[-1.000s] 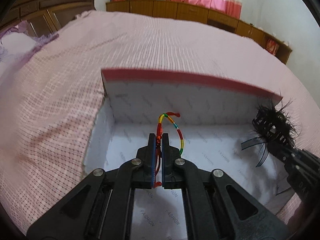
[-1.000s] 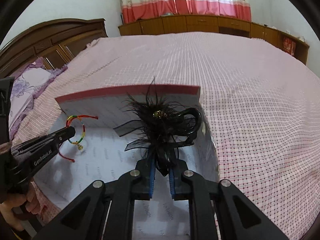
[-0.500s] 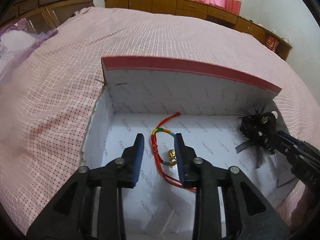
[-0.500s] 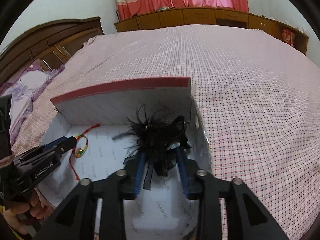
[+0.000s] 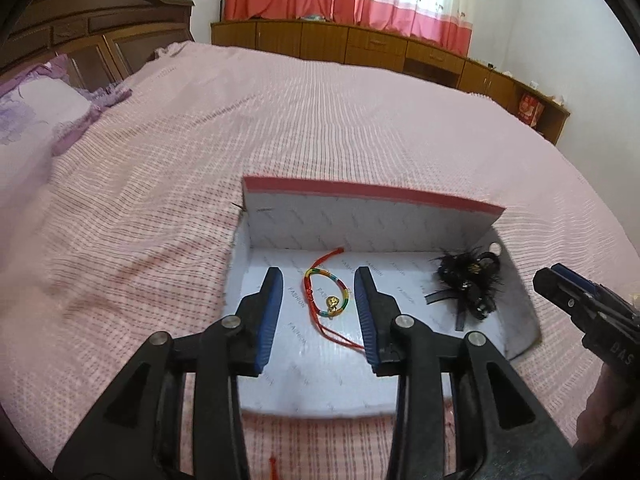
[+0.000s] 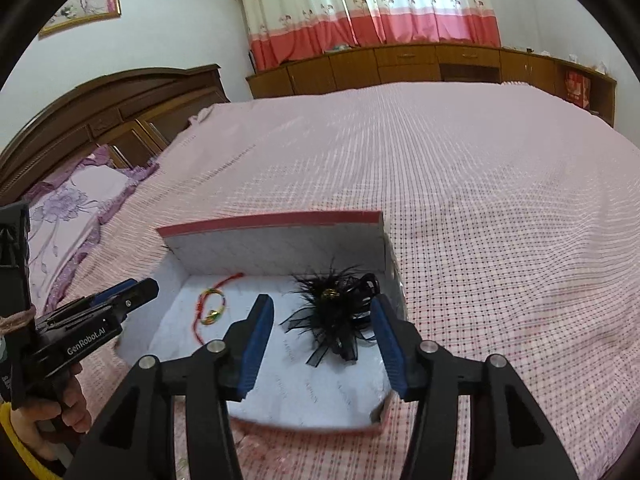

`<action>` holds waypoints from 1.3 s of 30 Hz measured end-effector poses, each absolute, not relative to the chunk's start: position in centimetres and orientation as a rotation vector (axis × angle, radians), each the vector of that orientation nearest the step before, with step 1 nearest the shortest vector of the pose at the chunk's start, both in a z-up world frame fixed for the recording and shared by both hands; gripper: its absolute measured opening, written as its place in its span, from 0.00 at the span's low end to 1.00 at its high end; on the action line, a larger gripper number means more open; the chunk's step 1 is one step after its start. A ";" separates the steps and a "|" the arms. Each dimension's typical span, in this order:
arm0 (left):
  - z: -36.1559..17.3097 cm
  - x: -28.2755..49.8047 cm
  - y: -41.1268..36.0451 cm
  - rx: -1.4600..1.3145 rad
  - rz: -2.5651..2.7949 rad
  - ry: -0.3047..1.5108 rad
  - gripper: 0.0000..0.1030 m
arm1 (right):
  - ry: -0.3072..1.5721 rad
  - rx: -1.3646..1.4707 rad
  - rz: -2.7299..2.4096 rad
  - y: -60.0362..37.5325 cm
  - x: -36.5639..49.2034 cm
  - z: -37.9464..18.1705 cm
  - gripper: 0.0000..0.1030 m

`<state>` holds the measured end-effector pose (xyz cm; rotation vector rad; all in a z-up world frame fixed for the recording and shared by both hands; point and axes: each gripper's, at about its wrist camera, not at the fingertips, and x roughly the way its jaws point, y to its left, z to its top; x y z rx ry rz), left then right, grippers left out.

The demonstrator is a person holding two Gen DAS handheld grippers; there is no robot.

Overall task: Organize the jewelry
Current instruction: 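Open both grippers to release the bracelet and feather clip, then withdraw, then grasp the second rainbow bracelet with the left gripper while the right grasps the gold pendant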

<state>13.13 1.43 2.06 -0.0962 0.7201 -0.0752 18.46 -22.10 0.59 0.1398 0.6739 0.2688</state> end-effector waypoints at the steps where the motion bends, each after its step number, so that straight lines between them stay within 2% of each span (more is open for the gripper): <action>1: 2.1 12.6 1.3 -0.094 -0.075 0.716 0.28 | 0.667 0.139 0.271 -22.1 18.1 0.9 0.52; 16: 4.5 6.8 3.3 -0.093 -0.055 0.705 0.31 | 0.578 0.147 0.313 -22.5 8.9 5.1 0.53; 26: 3.0 2.6 5.3 -0.115 -0.028 0.738 0.33 | 0.596 0.154 0.313 -22.7 4.8 3.8 0.54; 39: -1.8 0.4 5.7 -0.154 -0.030 0.844 0.33 | 0.669 0.152 0.281 -23.2 2.2 0.0 0.54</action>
